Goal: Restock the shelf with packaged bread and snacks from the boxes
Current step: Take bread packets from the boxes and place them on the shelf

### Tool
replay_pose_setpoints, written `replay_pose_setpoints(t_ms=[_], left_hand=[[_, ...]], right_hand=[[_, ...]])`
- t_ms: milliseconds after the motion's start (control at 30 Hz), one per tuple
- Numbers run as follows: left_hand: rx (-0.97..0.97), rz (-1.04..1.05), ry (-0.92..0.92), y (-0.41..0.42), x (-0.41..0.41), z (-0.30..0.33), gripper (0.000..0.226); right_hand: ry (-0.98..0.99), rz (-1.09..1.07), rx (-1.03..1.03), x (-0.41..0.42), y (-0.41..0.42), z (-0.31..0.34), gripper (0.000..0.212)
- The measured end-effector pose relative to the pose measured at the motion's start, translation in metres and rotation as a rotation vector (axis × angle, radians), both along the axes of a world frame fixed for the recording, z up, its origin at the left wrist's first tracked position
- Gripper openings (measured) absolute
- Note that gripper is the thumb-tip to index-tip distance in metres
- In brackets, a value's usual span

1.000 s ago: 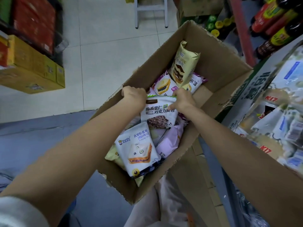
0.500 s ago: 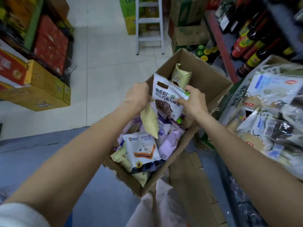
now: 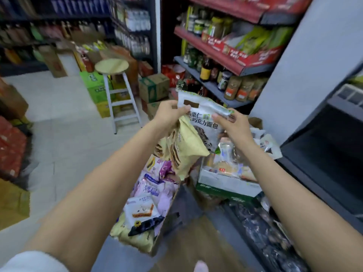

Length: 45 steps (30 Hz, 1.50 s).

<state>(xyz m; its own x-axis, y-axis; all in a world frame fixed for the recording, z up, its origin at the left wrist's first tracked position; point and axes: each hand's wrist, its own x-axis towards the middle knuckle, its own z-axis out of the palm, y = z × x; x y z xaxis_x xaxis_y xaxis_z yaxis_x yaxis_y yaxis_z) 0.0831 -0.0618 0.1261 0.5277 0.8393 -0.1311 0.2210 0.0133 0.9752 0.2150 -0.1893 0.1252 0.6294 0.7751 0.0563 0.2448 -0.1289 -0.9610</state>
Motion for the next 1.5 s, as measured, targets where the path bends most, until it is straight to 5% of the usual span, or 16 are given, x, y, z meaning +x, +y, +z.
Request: replay_pose_setpoints(t_ms=[100, 233, 467, 667, 800, 1233, 1500], left_hand=[[-0.067, -0.057, -0.108, -0.030, 0.041, 0.039, 0.022], [-0.206, -0.050, -0.248, -0.081, 0.108, 0.086, 0.020], [-0.390, -0.234, -0.446, -0.196, 0.223, 0.136, 0.016], [-0.463, -0.275, -0.543, -0.291, 0.307, 0.169, 0.034], [-0.621, -0.177, -0.704, -0.315, 0.346, 0.191, 0.009], [-0.608, -0.112, -0.789, -0.294, 0.408, 0.204, 0.011], [-0.636, -0.260, -0.725, -0.263, 0.411, 0.195, 0.010]], right_hand=[[-0.029, -0.122, 0.081, 0.024, -0.043, 0.027, 0.050], [-0.031, -0.230, 0.157, 0.049, -0.109, 0.066, 0.032], [-0.324, -0.499, 0.136, 0.129, -0.232, 0.111, 0.011], [-0.361, -0.721, 0.214, 0.218, -0.327, 0.143, 0.045], [-0.372, -0.734, 0.301, 0.277, -0.369, 0.161, 0.029], [-0.063, -0.716, 0.106, 0.400, -0.327, 0.152, 0.031], [-0.264, -0.824, -0.324, 0.429, -0.299, 0.114, 0.057]])
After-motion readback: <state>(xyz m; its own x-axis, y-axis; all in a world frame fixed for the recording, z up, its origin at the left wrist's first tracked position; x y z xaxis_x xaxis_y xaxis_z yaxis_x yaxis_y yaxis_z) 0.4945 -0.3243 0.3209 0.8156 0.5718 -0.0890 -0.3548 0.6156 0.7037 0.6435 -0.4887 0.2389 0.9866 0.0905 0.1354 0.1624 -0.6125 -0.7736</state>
